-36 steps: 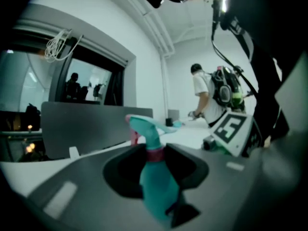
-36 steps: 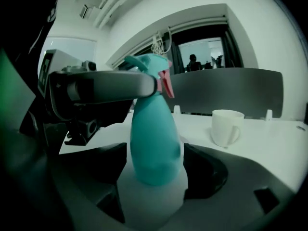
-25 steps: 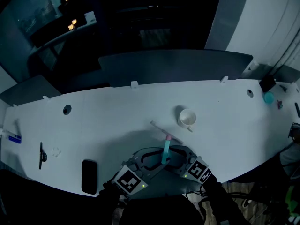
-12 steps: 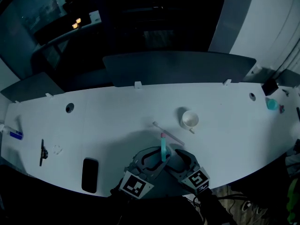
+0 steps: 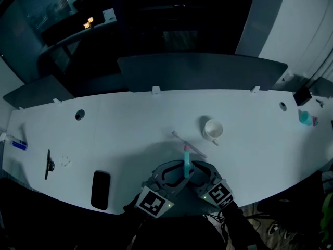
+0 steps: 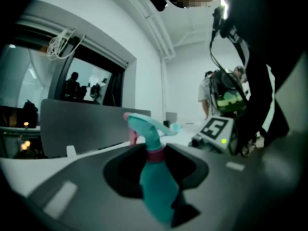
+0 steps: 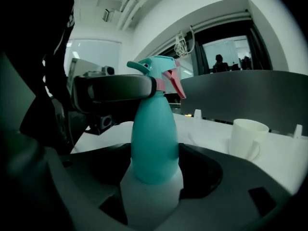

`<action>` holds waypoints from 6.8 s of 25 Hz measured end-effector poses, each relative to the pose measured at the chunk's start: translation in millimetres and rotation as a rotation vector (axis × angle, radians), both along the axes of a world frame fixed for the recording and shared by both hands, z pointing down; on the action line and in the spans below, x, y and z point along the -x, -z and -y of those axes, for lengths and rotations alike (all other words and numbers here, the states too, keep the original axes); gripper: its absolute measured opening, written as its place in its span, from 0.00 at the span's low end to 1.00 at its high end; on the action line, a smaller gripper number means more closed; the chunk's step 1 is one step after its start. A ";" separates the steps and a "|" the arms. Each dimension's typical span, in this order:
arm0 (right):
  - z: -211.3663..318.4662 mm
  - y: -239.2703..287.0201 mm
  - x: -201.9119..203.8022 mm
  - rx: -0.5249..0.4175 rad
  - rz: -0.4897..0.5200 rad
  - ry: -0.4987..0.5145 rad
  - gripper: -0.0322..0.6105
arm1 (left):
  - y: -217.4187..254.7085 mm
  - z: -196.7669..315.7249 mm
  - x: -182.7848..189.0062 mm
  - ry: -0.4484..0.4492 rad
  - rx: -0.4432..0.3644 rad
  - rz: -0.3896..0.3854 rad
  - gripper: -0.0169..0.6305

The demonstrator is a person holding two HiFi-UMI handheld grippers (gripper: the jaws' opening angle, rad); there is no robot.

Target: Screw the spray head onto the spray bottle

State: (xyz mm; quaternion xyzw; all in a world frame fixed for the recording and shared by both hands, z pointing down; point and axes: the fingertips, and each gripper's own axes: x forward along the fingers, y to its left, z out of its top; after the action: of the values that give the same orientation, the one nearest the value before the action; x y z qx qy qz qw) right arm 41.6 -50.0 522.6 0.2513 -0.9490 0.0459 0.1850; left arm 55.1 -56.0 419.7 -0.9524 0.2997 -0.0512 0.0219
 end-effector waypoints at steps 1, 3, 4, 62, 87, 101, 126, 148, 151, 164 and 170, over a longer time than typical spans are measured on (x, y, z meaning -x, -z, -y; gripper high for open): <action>-2.7 -0.6 0.5 0.003 -0.008 0.071 0.55 | 0.2 -2.8 0.4 -0.048 -0.003 0.005 0.23; -7.3 -0.4 2.7 0.012 -0.027 0.219 0.55 | 0.3 -7.3 2.9 -0.131 0.004 0.011 0.23; -9.0 -0.1 3.6 0.013 -0.038 0.288 0.55 | 0.2 -9.4 4.2 -0.169 0.013 0.010 0.23; -3.9 0.4 5.8 -0.002 -0.012 0.259 0.55 | 20.5 2.7 15.8 0.134 0.135 -0.066 0.22; -2.4 19.6 4.3 -0.038 0.041 -0.153 0.55 | 11.6 0.9 15.0 0.209 -0.080 -0.016 0.22; -11.6 8.0 10.7 0.022 0.011 0.409 0.54 | 15.1 -12.8 17.0 -0.082 -0.033 -0.056 0.22; -17.6 0.5 2.8 0.099 -0.038 0.477 0.54 | 13.3 -22.5 11.9 -0.128 -0.061 -0.024 0.22; -14.2 16.4 2.8 0.028 0.069 0.321 0.52 | 14.4 -17.1 9.1 -0.090 -0.053 -0.078 0.23; -14.3 16.3 4.5 0.092 0.012 0.413 0.52 | 10.6 -19.0 9.4 -0.153 -0.030 -0.036 0.23; -6.5 32.7 -2.1 -0.025 0.077 -0.352 0.52 | 10.5 -0.5 5.3 0.233 -0.027 -0.092 0.23; -10.7 30.9 2.8 -0.006 0.155 0.027 0.51 | 13.9 -9.1 10.2 0.039 -0.015 -0.123 0.23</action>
State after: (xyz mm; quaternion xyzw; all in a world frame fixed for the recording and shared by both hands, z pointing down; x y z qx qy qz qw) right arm 38.8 -39.3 491.6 0.2346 -0.9639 0.0596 0.1109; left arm 44.9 -46.9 405.8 -0.9475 0.3194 0.0091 0.0095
